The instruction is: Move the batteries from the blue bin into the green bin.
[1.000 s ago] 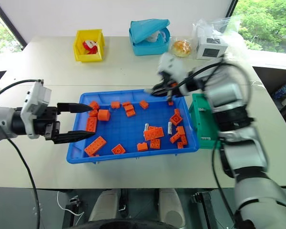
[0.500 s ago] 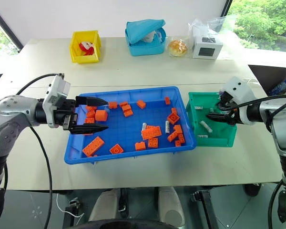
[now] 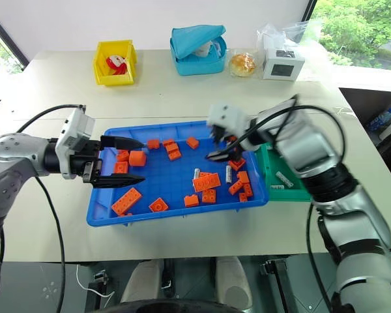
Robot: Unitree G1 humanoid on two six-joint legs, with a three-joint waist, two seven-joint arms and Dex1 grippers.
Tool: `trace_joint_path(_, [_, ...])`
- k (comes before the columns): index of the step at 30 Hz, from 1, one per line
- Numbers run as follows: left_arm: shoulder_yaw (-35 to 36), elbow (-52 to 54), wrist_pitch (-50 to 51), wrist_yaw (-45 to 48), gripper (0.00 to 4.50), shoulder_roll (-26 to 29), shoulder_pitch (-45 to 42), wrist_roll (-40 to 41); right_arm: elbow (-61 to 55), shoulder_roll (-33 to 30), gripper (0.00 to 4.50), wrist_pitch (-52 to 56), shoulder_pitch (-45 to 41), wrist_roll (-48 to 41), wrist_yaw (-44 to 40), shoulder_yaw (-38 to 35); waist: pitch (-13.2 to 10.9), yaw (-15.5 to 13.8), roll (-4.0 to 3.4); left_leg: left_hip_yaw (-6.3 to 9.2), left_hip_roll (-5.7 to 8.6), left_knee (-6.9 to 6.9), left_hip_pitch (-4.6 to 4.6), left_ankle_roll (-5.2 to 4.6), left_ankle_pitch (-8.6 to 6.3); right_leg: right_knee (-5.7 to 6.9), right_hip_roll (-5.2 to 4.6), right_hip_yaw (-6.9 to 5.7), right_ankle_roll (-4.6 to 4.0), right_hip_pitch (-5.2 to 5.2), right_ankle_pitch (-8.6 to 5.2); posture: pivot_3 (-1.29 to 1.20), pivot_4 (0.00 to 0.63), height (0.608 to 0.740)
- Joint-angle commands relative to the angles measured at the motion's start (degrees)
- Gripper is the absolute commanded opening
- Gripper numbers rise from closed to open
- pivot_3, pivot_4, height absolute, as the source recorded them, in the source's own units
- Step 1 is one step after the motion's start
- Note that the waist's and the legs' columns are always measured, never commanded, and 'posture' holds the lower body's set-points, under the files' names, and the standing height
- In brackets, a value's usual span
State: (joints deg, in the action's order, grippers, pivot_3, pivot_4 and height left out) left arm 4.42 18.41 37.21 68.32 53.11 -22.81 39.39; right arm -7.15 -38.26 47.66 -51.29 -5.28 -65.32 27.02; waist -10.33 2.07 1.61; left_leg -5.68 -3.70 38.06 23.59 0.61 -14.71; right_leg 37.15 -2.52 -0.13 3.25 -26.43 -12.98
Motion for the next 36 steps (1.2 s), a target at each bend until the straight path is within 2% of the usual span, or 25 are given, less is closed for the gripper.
trace_joint_path(1, [3.21,2.77,0.19,-0.92,4.5,1.04,0.87,1.09,-3.0,-0.69,3.94,-1.62,-0.97,1.59,-1.57,2.92,0.0,-0.45,0.01,-0.01,0.0,0.02,0.0,0.0,0.0,-0.01,-0.02,-0.01,-0.01,0.01,0.0,0.0,0.15,0.736])
trace_joint_path(9, [6.35,4.79,0.81,-2.17,4.5,1.86,4.52,1.9,-2.28,-5.33,3.94,-7.57,-0.41,-0.25,-11.44,3.9,0.0,-1.37,0.01,-0.08,0.0,0.08,-0.03,0.0,0.0,-0.03,-0.04,-0.01,-0.15,0.06,-0.09,0.0,0.15,0.736])
trace_joint_path(14, [5.69,5.06,1.17,-3.63,4.5,1.19,3.2,2.38,0.14,-5.34,3.94,-10.95,1.85,2.07,-11.71,4.88,0.01,-1.21,0.02,-0.08,-0.01,0.08,-0.06,0.0,0.0,-0.02,-0.01,-0.01,-0.15,0.05,-0.08,0.0,0.15,0.736])
trace_joint_path(17, [5.69,5.24,1.19,-3.73,4.5,1.37,3.19,2.59,2.1,-4.87,3.21,-12.62,2.71,3.46,-11.12,5.06,0.01,-1.22,0.02,-0.08,-0.01,0.08,-0.07,0.0,0.0,0.0,0.0,-0.01,-0.14,0.06,-0.08,0.0,0.15,0.736])
trace_joint_path(18, [5.71,5.12,1.16,-3.62,4.5,1.53,3.14,2.59,2.57,-4.82,2.79,-13.09,3.0,3.68,-11.17,4.98,0.01,-1.23,0.02,-0.08,-0.01,0.08,-0.07,0.0,0.0,-0.01,0.0,0.0,-0.14,0.06,-0.07,0.0,0.15,0.736])
trace_joint_path(27, [4.86,3.92,1.18,-3.15,4.5,1.96,1.28,2.26,4.71,-4.07,2.79,-16.15,5.99,5.91,-10.34,5.16,0.04,-1.29,0.04,-0.08,-0.01,0.08,-0.07,0.0,0.0,0.0,0.01,-0.01,-0.13,0.07,-0.07,0.0,0.15,0.736])
trace_joint_path(30, [4.6,3.57,1.15,-2.87,4.5,2.05,0.71,2.07,4.22,-3.84,1.91,-15.8,6.22,5.71,-10.48,4.63,0.05,-1.2,0.07,-0.09,-0.01,0.09,-0.12,0.0,0.0,-0.01,0.0,0.0,-0.13,0.12,-0.07,0.0,0.15,0.736])
trace_joint_path(32, [4.46,3.15,1.1,-2.66,4.5,2.11,0.27,1.92,4.05,-3.77,1.03,-15.68,5.94,5.65,-10.38,4.18,0.06,-1.21,0.08,-0.09,-0.01,0.09,-0.12,0.0,0.0,0.0,0.0,0.0,-0.13,0.11,-0.07,0.0,0.15,0.736])
trace_joint_path(33, [4.44,2.99,1.04,-2.56,4.5,2.13,0.19,1.87,4.01,-3.7,0.82,-15.65,5.85,5.71,-10.37,4.04,0.06,-1.24,0.09,-0.08,-0.01,0.09,-0.13,0.0,0.0,0.02,0.01,0.0,-0.13,0.12,-0.07,0.0,0.15,0.736])
trace_joint_path(36, [4.26,2.55,0.82,-2.38,4.5,2.11,-0.14,1.62,4.19,-2.8,0.81,-14.93,3.95,5.36,-10.41,3.01,0.06,-1.26,0.09,-0.08,-0.02,0.09,-0.13,0.0,0.0,0.02,0.02,0.0,-0.13,0.12,-0.07,0.0,0.15,0.736])
